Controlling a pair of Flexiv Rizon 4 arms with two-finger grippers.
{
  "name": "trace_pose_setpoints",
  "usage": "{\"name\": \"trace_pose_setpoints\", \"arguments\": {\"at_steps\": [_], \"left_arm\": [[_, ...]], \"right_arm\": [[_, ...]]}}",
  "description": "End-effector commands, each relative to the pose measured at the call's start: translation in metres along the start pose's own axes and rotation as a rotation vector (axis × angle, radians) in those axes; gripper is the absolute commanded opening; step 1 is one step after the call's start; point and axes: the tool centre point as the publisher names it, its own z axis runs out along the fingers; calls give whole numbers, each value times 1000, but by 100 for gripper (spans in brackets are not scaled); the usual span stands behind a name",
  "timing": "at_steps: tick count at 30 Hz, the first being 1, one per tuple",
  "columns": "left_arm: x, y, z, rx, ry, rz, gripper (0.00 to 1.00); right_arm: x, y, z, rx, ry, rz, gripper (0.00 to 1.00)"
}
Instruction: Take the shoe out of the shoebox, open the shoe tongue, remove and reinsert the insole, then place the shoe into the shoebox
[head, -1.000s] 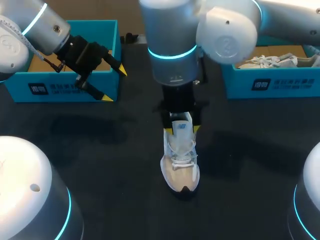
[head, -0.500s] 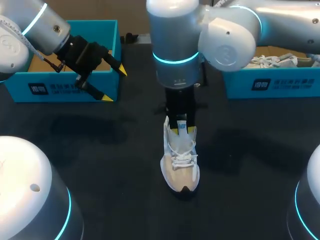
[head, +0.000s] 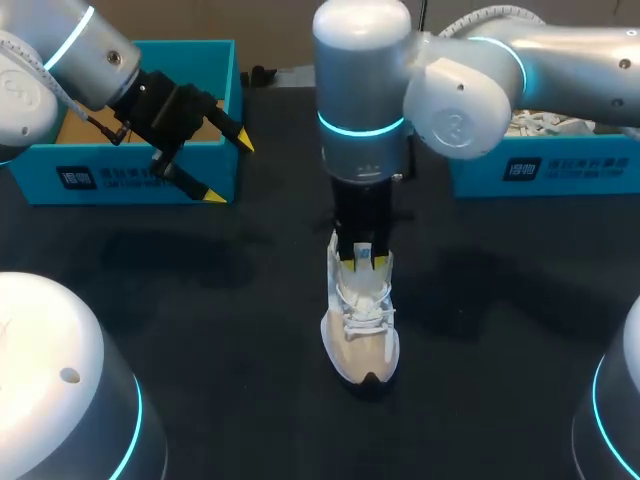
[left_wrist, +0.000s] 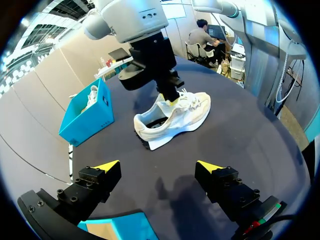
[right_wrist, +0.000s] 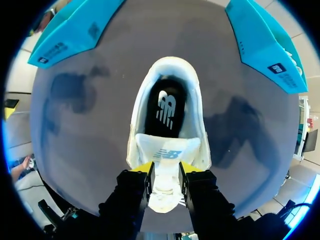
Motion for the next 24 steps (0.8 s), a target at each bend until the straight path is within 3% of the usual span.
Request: {"name": "trace_pose_setpoints", "arguments": {"at_steps": [1,9,16,19,21,24], "left_arm": [[1,0,0,-2,0,0,100],[1,0,0,-2,0,0,100],[1,0,0,-2,0,0,100],[1,0,0,-2,0,0,100],[1,0,0,-2,0,0,100],[1,0,0,-2,0,0,100]], "right_arm": [[2,-3,-8,-14,-19,8,33],[4,11,12,-1,13,-19,34],[-5,9,-12,-48,-43,-53,37],[-8,12,-23,-118,-69,-159,42],[-10,17,-30,-164,-91,-274,39],[-11,26,-43,-203,-176,-469,42]]}}
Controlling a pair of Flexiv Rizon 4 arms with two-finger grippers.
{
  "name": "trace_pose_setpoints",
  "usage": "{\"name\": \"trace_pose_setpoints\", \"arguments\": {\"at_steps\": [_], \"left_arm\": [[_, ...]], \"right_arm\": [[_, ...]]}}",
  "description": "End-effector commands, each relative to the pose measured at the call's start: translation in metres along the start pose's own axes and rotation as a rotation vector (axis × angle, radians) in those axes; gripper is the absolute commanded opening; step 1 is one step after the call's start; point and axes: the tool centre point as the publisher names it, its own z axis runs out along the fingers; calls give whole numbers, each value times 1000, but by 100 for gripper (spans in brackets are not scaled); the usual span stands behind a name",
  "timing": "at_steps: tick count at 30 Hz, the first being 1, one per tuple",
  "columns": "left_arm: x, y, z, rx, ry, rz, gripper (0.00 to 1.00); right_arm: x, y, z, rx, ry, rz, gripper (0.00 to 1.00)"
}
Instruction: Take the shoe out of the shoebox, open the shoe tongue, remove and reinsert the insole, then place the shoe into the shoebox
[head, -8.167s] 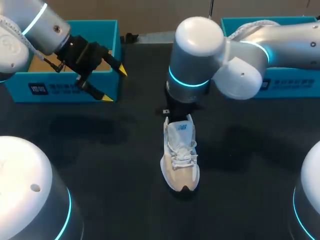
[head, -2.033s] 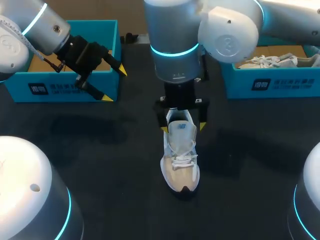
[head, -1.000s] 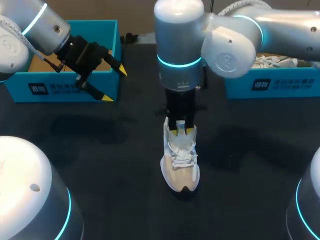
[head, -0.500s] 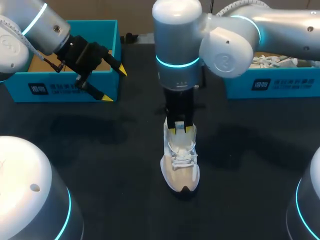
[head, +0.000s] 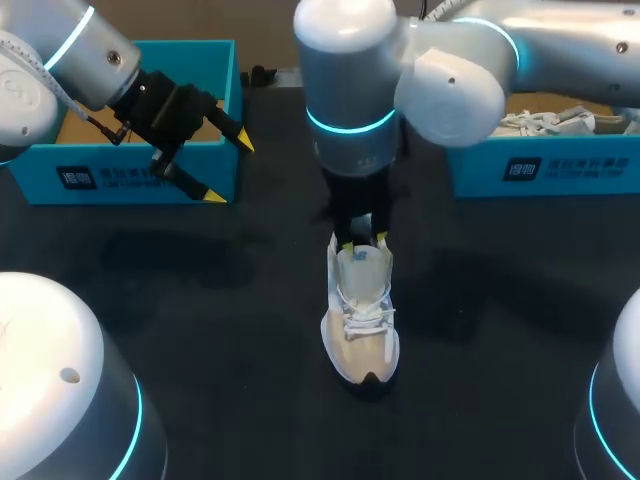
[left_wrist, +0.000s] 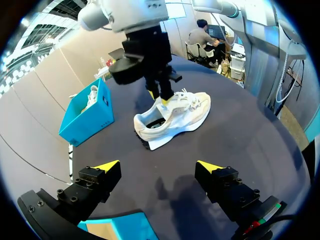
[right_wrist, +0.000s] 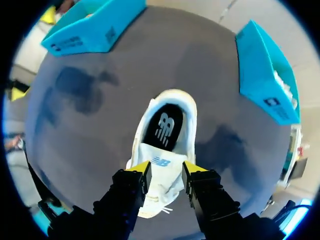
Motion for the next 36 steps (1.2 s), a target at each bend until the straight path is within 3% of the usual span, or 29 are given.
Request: {"name": "trace_pose_setpoints", "arguments": {"at_steps": [1,5,8,10,11,21,36], "left_arm": [[1,-1,0,-2,0,0,100],[1,-1,0,-2,0,0,100],[1,-1,0,-2,0,0,100],[1,-1,0,-2,0,0,100],[1,-1,0,-2,0,0,100],[1,-1,0,-2,0,0,100],[1,-1,0,-2,0,0,100]], "right_arm": [[-5,6,-23,-72,-104,-327,44],[-6,19,-36,-60,-128,-519,49],[-8,26,-41,-42,-144,-638,68],[-9,30,-46,-50,-163,-708,97],[-9,33,-48,-53,-170,-736,100],[-13,57,-42,-88,-225,-917,100],[-15,83,15,-138,-135,-1085,100]]}}
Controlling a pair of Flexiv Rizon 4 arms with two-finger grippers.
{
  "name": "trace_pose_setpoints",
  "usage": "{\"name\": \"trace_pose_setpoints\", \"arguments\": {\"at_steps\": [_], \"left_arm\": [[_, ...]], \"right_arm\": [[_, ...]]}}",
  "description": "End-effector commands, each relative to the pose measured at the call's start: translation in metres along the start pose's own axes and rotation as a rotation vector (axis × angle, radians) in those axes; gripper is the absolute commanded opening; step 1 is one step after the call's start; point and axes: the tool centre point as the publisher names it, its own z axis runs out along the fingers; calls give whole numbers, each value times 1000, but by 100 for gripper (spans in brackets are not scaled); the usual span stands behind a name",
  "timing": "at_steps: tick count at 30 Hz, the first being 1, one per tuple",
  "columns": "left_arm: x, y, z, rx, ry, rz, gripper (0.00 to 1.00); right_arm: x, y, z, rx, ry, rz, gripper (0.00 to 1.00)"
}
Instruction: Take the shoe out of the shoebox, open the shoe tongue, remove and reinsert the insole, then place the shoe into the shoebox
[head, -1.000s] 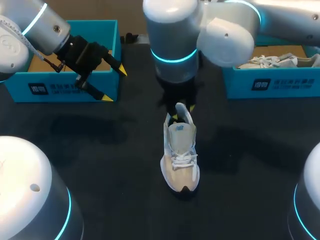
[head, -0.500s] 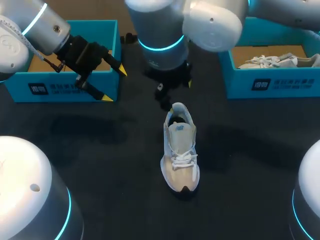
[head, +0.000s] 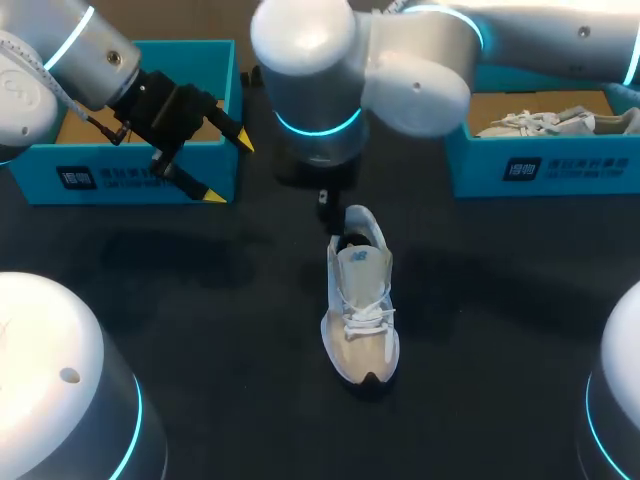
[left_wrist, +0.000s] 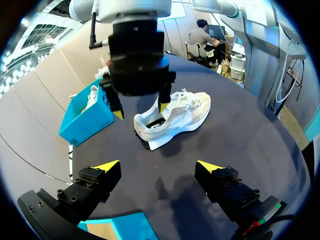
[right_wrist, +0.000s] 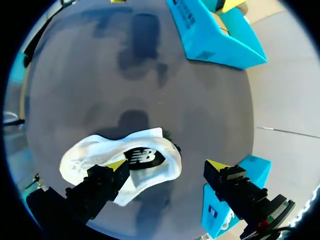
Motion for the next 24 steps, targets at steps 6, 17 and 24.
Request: {"name": "trace_pose_setpoints", "arguments": {"at_steps": [6,17,24], "left_arm": [[1,0,0,-2,0,0,100],[1,0,0,-2,0,0,100],[1,0,0,-2,0,0,100]], "right_arm": [[-10,-3,42,-50,34,-74,100],[-15,-6,77,-52,54,-135,100],[-17,-14,90,-54,75,-152,100]]}}
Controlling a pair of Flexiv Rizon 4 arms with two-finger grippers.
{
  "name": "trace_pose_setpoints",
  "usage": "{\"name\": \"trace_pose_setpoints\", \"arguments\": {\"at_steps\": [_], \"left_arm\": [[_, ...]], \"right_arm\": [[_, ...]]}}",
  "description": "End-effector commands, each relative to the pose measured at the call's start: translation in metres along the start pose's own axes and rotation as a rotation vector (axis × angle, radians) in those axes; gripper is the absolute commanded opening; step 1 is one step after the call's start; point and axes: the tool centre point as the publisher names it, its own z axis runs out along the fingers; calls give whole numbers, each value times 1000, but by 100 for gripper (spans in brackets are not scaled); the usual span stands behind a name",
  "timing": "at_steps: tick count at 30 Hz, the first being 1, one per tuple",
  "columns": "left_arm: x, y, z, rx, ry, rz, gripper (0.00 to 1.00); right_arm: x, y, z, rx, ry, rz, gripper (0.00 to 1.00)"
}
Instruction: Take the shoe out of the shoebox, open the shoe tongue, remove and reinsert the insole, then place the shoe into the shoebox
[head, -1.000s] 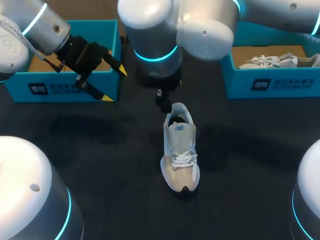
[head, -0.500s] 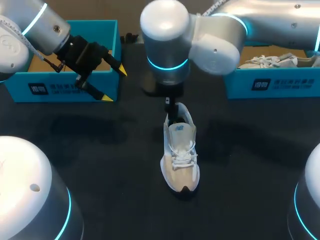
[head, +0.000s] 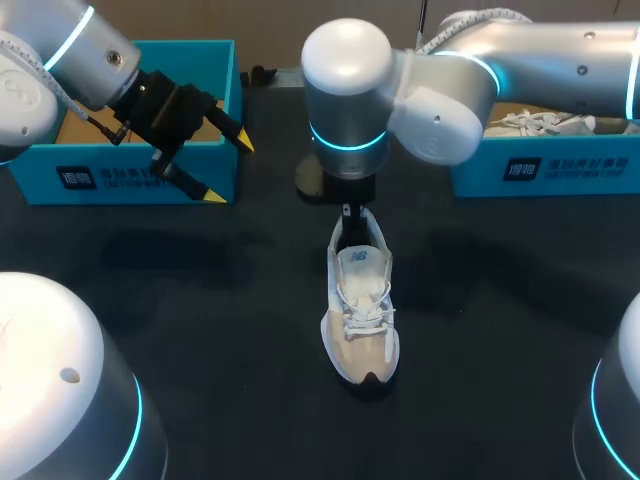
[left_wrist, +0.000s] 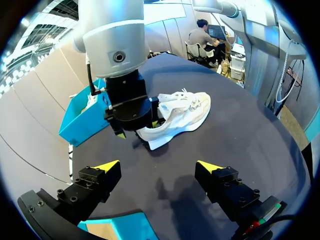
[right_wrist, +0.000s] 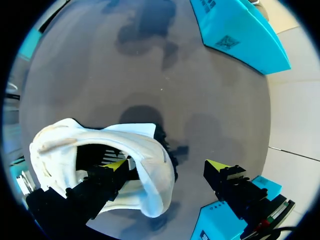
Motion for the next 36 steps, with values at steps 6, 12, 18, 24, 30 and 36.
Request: {"name": "trace_pose_setpoints", "arguments": {"at_steps": [6,12,18,24,30,36], "left_arm": [[1,0,0,-2,0,0,100],[1,0,0,-2,0,0,100],[1,0,0,-2,0,0,100],[1,0,0,-2,0,0,100],[1,0,0,-2,0,0,100],[1,0,0,-2,0,0,100]], "right_arm": [[-3,-7,11,0,19,-1,44],[0,-4,18,15,33,0,33],[2,-5,22,30,36,14,0],[3,-6,24,36,10,53,0],[3,-5,7,35,5,54,0],[1,-2,-34,11,20,15,0]]}}
